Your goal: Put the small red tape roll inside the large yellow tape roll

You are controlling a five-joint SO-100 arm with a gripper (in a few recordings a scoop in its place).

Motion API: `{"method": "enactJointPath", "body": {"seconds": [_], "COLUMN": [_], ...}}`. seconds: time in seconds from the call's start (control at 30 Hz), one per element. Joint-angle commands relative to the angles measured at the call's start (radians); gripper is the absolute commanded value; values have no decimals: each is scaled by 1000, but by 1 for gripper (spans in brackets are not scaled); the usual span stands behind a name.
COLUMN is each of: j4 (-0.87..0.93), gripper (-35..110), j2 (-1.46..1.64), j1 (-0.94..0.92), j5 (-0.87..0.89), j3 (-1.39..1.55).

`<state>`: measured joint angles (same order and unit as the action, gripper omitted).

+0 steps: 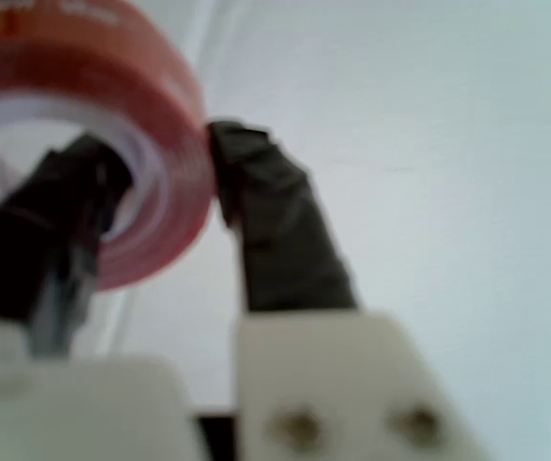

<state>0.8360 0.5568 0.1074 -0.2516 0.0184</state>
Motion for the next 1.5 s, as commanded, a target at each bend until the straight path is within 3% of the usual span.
{"method": "enactJointPath", "body": {"seconds": [0.0,0.33,0.6,1.3,1.37,1.47], "j4": [-115,-137,-48,201,229,310], "gripper": [0,0,0,17,15,0], "j2": [109,-17,-97,-198,-198,-169], "j1": [43,126,152,135,129,114], "j5": [9,77,103,103,103,103], "j3": [-26,-17,-28,-176,-201,-244]}}
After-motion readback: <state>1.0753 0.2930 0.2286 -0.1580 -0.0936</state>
